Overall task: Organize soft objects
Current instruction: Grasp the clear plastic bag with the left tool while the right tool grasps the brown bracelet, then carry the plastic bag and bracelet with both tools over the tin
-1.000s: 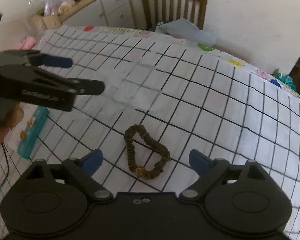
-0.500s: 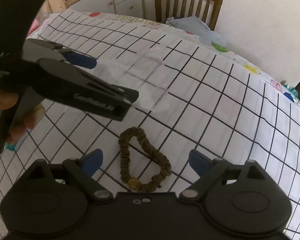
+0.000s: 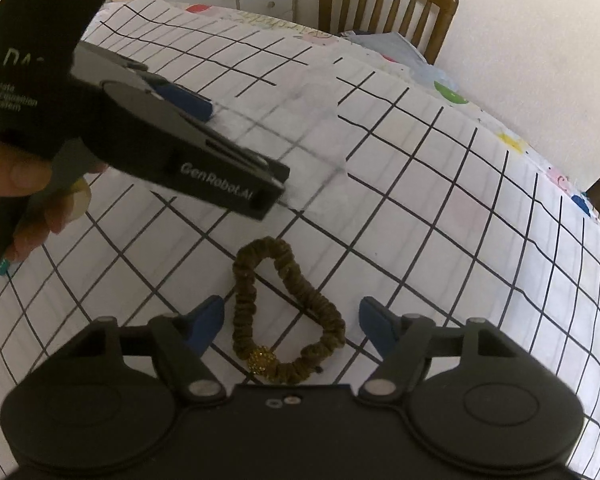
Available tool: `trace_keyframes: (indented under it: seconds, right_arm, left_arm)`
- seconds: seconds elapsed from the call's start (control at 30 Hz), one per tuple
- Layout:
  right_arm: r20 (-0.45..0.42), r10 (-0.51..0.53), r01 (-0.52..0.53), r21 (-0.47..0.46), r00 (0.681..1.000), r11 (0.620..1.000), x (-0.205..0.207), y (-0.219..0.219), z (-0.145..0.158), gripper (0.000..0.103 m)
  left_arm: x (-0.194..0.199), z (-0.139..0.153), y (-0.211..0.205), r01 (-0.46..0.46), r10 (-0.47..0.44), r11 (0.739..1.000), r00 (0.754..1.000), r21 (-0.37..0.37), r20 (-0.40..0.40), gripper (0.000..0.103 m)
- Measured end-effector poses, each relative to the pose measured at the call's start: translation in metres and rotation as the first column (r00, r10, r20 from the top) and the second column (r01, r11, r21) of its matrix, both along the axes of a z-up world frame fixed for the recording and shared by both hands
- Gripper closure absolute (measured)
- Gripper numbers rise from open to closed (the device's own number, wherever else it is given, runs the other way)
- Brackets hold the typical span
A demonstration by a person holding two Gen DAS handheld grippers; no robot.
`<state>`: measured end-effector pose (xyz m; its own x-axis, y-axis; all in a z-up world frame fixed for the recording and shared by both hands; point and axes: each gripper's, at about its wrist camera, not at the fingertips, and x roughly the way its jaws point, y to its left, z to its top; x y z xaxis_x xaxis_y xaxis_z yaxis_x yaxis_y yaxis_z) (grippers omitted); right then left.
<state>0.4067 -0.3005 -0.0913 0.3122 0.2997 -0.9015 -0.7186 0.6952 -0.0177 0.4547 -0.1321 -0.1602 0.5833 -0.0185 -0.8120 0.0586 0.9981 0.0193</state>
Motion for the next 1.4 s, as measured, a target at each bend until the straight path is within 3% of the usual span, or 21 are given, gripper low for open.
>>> trace_keyframes:
  seconds: [0.07, 0.13, 0.17, 0.23, 0.27, 0.33, 0.4, 0.73, 1.0, 1.4]
  right_arm:
    - [0.005, 0.006, -0.006, 0.007, 1.000, 1.000, -0.002, 0.001, 0.001, 0.038]
    - [0.010, 0.015, -0.015, 0.009, 1.000, 1.000, -0.005, 0.002, 0.003, 0.046]
    - [0.012, 0.019, -0.019, 0.011, 1.000, 1.000, -0.006, 0.002, 0.003, 0.048]
    - [0.019, 0.024, -0.025, 0.017, 1.000, 1.000, -0.008, 0.002, 0.004, 0.059]
    - [0.026, 0.026, -0.026, 0.019, 0.999, 0.999, -0.009, 0.002, 0.005, 0.064]
    - [0.033, 0.021, -0.021, 0.020, 0.999, 1.000, -0.010, 0.001, 0.006, 0.086]
    - [0.039, 0.012, -0.013, 0.019, 0.999, 1.000, -0.011, 0.000, 0.006, 0.088]
    - [0.071, -0.086, 0.078, 0.111, 0.994, 0.991, -0.010, -0.026, 0.033, 0.089]
    - [0.100, -0.123, 0.104, 0.177, 0.987, 0.979, -0.023, -0.037, 0.073, 0.089]
    - [0.110, -0.146, 0.119, 0.224, 0.983, 0.967, -0.087, -0.027, 0.131, 0.089]
  left_arm:
    - [-0.001, 0.002, 0.001, 0.000, 0.000, 1.000, 1.000, 0.000, 0.009, 0.052]
    - [-0.002, 0.004, 0.000, 0.019, -0.019, 1.000, 1.000, 0.002, 0.021, 0.075]
    - [-0.003, 0.004, 0.001, 0.026, -0.026, 1.000, 0.999, 0.001, 0.022, 0.077]
    - [-0.004, 0.005, 0.003, 0.032, -0.032, 0.999, 0.999, -0.007, 0.025, 0.094]
    - [-0.005, 0.004, 0.005, 0.033, -0.032, 0.999, 0.999, -0.019, 0.025, 0.095]
    - [-0.006, 0.004, 0.011, 0.027, -0.026, 0.999, 0.999, -0.033, 0.029, 0.098]
    - [-0.010, 0.006, 0.017, 0.021, -0.019, 0.999, 0.999, -0.046, 0.042, 0.100]
    - [-0.033, 0.031, 0.041, 0.031, -0.025, 0.997, 0.996, -0.075, 0.081, 0.100]
    - [-0.060, 0.065, 0.050, 0.052, -0.040, 0.994, 0.992, -0.100, 0.117, 0.100]
    - [-0.117, 0.115, 0.063, 0.078, -0.061, 0.990, 0.988, -0.119, 0.143, 0.100]
